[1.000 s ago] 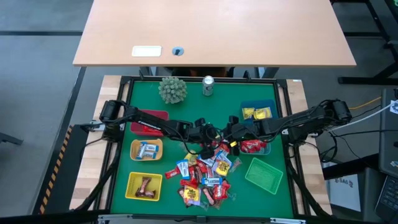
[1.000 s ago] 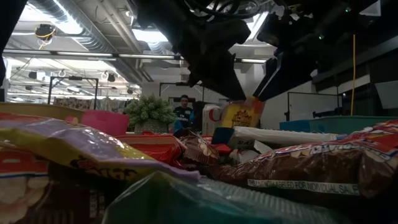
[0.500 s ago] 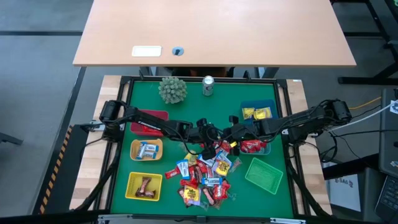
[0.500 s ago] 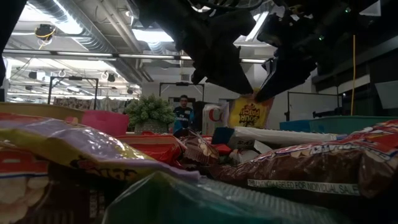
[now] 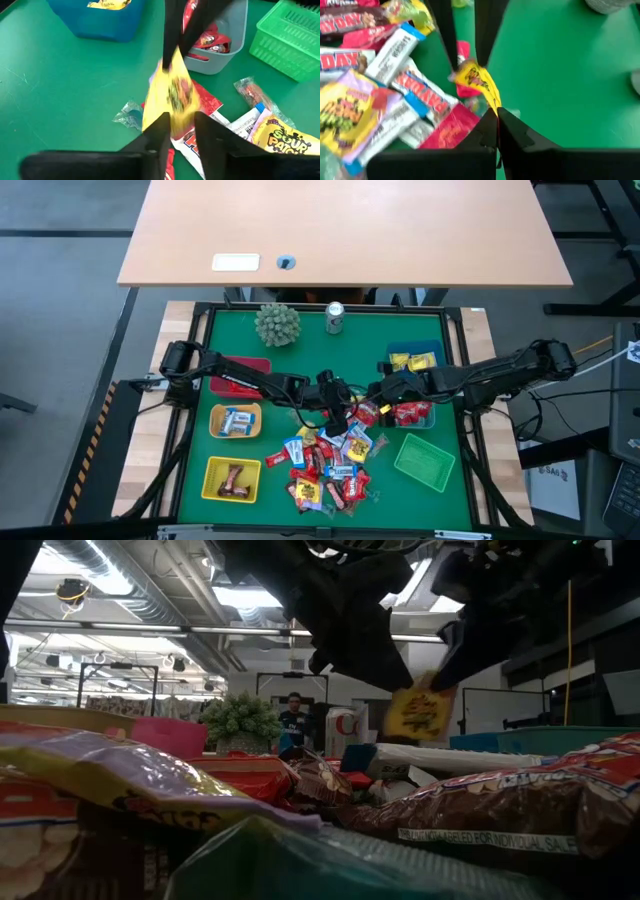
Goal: Sort candy
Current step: Put the yellow candy into the dark blue bin
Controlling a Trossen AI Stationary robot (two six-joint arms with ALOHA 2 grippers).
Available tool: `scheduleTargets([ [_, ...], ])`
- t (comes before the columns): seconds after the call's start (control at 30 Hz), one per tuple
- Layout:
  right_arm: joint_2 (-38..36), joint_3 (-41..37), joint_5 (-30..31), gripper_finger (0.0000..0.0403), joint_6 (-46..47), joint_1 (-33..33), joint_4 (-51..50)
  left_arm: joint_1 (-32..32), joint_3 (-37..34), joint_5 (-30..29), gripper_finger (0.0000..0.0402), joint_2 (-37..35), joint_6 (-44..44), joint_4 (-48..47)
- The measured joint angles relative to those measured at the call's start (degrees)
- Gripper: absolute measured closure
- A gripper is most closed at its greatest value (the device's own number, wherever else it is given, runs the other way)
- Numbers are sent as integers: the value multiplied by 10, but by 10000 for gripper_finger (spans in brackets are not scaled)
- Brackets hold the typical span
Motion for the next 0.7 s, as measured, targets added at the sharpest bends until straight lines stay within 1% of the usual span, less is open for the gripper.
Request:
scheduleTargets([
  [0.1, -38, 0, 29, 400, -1, 0, -48, 0, 0, 0, 289, 0, 0, 0],
  [0.2, -76, 0, 87, 398, 1, 0, -102, 0, 0, 0, 269, 0, 0, 0],
  [0.37, -136, 0, 219, 401, 2, 0, -167, 0, 0, -2, 260, 0, 3, 3],
  [0.47, -164, 0, 267, 400, 2, 0, -199, 0, 0, -2, 260, 0, 3, 3],
  [0.53, -176, 1, 287, 401, 6, -4, -223, 0, 0, -2, 259, 0, 3, 4],
  [0.7, -184, 1, 292, 401, 69, -39, -339, 0, 0, -2, 259, 0, 3, 5],
])
